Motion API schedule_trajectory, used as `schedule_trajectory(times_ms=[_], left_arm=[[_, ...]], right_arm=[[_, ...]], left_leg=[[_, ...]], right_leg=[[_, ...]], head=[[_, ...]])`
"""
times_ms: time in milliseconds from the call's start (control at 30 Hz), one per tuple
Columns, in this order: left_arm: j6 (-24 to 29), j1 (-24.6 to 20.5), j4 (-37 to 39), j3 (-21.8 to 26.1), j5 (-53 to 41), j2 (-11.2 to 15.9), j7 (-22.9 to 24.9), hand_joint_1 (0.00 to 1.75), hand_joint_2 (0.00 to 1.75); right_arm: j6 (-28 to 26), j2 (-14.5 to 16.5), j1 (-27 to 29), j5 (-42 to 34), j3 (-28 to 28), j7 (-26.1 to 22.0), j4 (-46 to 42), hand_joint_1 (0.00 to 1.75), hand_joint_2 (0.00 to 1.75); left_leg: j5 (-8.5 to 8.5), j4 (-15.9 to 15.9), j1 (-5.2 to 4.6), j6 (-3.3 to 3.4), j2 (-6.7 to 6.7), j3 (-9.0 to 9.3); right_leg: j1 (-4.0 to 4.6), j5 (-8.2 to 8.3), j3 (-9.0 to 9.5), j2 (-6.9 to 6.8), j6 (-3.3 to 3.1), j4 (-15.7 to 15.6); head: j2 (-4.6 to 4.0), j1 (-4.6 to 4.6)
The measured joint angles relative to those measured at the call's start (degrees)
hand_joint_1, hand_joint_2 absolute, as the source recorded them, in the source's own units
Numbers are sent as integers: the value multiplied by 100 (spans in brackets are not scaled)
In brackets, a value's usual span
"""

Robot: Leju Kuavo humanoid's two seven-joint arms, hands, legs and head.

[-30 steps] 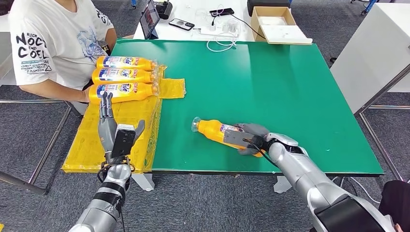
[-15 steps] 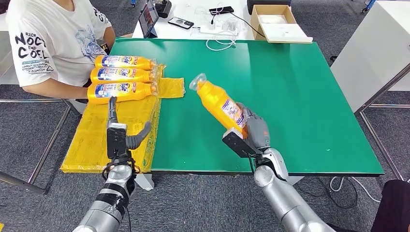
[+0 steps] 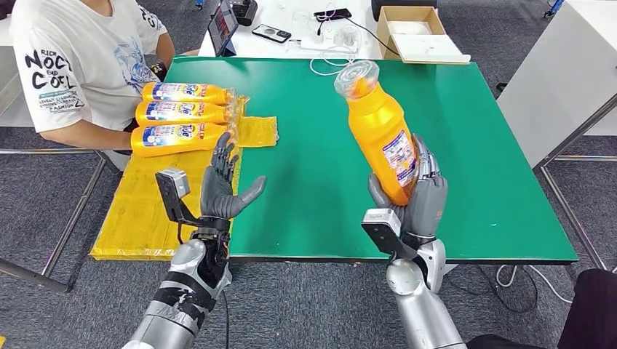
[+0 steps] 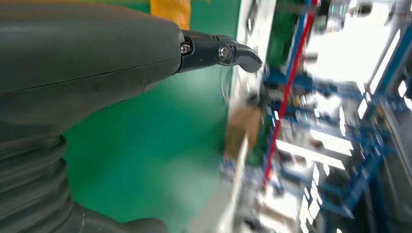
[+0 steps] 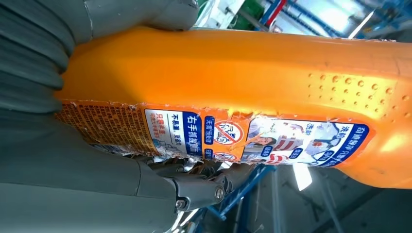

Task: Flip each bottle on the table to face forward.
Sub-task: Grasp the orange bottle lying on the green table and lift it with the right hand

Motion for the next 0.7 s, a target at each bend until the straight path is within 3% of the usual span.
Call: schedule_trajectory(times_ms=[167,700], left_arm=[[-779,66,-191,-260,480,0,86,0,175],[-1481,178,-319,-701,794,0,176,0,175]], right_arm=[[430,175,98,-7,224,-271,214,175,175],[759,695,-161,-74,1090,-291,1619,175,175]], left_leg=[[0,-1,3,-1,3,-1],[1,-2,4,-1,3,-6]], right_leg=[[4,-1,-2,0,0,1],[3,-1,-6,0,-1,1]], head=[[0,0],[0,0]])
